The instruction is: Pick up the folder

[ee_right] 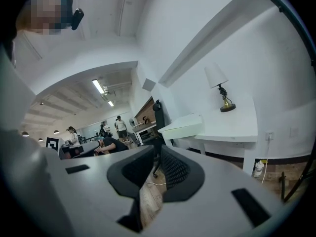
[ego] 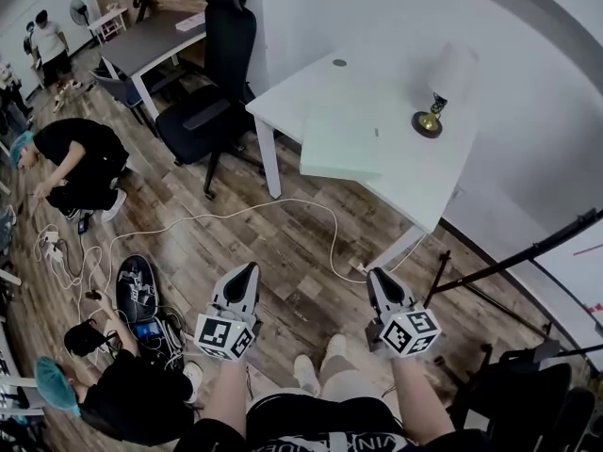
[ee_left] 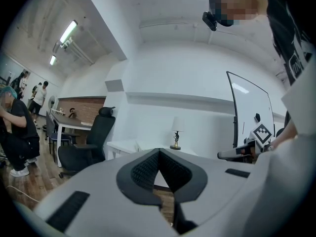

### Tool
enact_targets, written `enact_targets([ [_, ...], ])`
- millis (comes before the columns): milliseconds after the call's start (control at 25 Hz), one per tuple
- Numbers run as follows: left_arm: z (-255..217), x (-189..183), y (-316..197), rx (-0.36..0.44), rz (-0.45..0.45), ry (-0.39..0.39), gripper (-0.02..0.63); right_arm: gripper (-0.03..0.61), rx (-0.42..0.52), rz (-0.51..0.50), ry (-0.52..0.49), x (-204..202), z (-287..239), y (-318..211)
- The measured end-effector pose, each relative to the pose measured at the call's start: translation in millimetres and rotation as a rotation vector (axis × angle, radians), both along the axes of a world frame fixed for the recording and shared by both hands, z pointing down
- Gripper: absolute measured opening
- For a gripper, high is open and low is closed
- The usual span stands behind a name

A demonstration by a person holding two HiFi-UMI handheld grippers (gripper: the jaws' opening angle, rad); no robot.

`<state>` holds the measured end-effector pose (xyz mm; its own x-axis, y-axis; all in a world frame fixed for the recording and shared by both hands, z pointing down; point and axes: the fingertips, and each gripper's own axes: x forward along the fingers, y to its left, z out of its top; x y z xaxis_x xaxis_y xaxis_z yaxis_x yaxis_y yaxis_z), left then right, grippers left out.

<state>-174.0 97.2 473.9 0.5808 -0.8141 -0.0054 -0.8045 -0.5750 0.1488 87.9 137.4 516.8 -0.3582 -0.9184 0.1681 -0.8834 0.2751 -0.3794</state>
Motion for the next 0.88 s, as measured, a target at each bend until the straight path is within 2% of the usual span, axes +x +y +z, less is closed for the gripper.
enact_targets([
  [80, 1, -1, -6, -0.003, -0.005, 0.003, 0.014, 0.045, -0.002, -0.002, -0.002, -1, 1, -8],
  [160, 1, -3, -13, -0.013, -0.014, 0.006, 0.014, 0.103, -0.008, -0.006, -0.014, -2, 3, -15],
  [280, 3, -3, -24, -0.014, -0.016, 0.004, 0.014, 0.134, -0.017, -0.006, -0.035, -3, 6, -29],
  [640, 12, 4, -70, -0.003, -0.01, -0.002, 0.014, 0.173, -0.057, -0.01, -0.107, -4, 23, -79],
  [880, 17, 14, -109, -0.034, -0.015, 0.005, 0.014, 0.202, -0.097, -0.004, -0.189, -4, 35, -123],
])
